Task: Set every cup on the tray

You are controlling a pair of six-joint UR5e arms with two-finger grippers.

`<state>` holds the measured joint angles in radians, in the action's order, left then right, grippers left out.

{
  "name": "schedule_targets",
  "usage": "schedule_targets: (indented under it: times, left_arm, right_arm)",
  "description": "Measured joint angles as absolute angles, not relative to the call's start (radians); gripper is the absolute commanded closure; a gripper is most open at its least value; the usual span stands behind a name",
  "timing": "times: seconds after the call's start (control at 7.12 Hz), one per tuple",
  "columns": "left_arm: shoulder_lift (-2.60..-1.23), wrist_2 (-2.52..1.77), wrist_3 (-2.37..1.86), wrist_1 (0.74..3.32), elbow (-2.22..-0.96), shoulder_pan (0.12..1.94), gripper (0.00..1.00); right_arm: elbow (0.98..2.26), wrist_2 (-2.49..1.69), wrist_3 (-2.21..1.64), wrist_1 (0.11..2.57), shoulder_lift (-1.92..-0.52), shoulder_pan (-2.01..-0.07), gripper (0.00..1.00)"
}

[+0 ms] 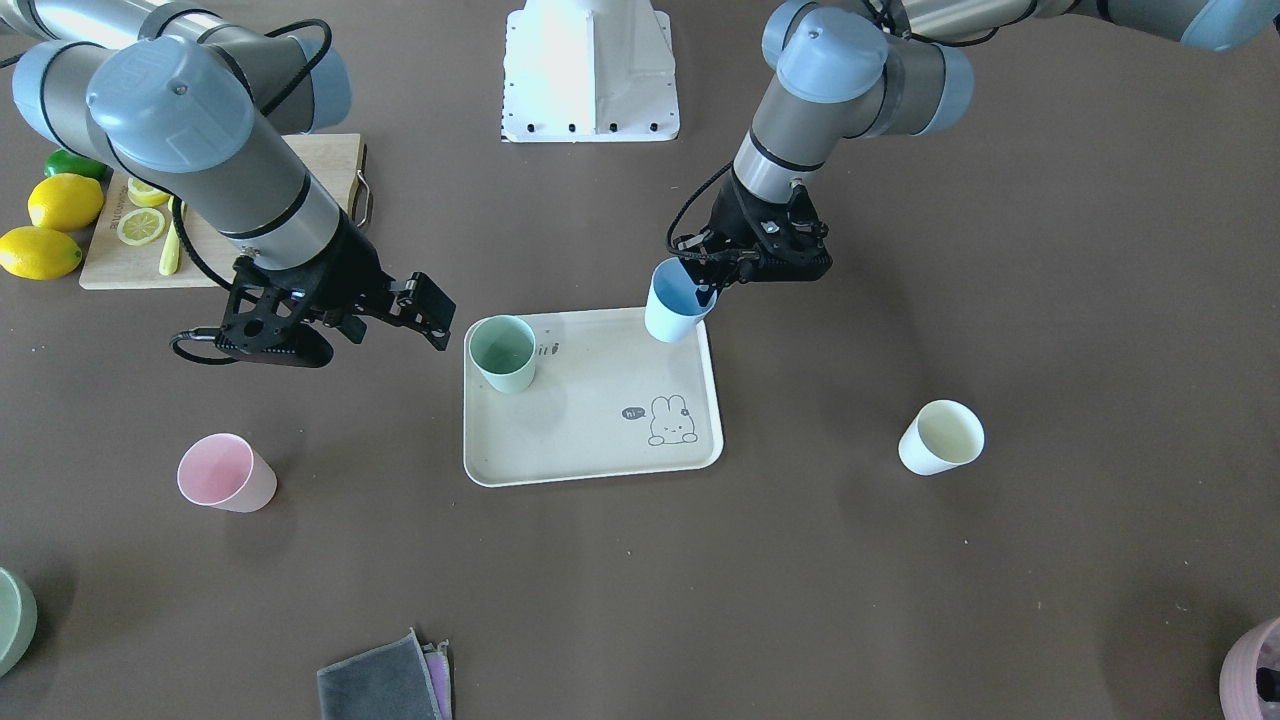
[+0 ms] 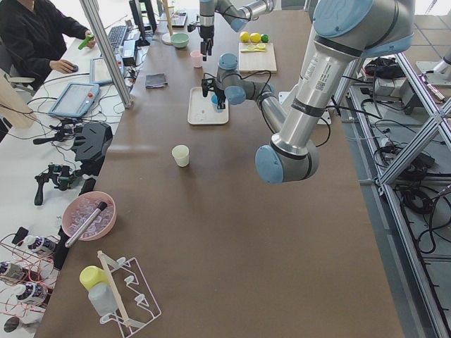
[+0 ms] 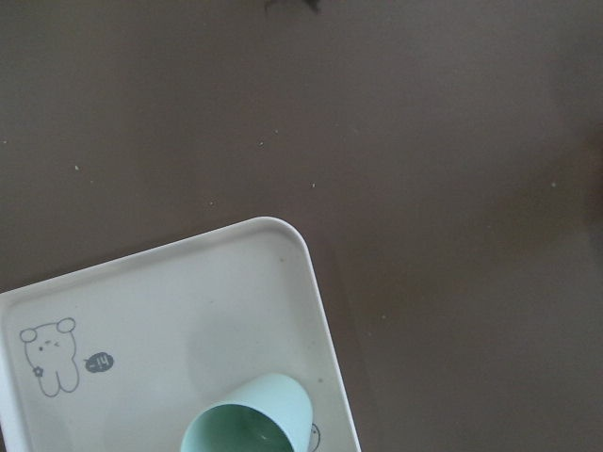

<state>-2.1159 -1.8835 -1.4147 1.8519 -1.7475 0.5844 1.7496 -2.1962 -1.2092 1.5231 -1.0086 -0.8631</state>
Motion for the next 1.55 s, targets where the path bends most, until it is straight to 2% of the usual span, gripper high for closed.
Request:
schedule_targets:
  times: [0.28,0.42,0.84,0.98,1.12,1.26,1.55]
  left_arm:
    - [-2.154,-1.847,-1.415,1.855,-1.691,0.562,1.00]
    - [-2.162,-1.833,-1.415,1.856,-1.679,0.550,0.94]
    - [-2.166,-1.816,-1.412,1.858,-1.670,0.524,0.93]
    - [-2.166,-1.811,-1.408,1.858,-1.668,0.522,0.28]
    - [-2.166,-1.808,-1.399,1.858,-1.666,0.522,0.07]
    - [-2.166,-1.807,-1.386,1.858,-1.664,0.522,0.03]
    - [-2.165,-1.806,-1.370,1.858,-1.667,0.525,0.03]
  right_arm:
    - [1.764,-2.196,-1.059,1.591,-1.057,-0.926,0.00]
    - [1.757,-2.196,-0.990,1.599,-1.087,-0.964,0.00]
    - [1.713,-2.195,-0.880,1.596,-1.139,-1.038,0.00]
    - [1.699,-2.195,-0.868,1.595,-1.142,-1.050,0.00]
    - [1.686,-2.195,-0.858,1.594,-1.142,-1.059,0.00]
    - [1.668,-2.195,-0.846,1.593,-1.142,-1.065,0.00]
    - [1.630,-2.193,-0.828,1.591,-1.142,-1.068,0.00]
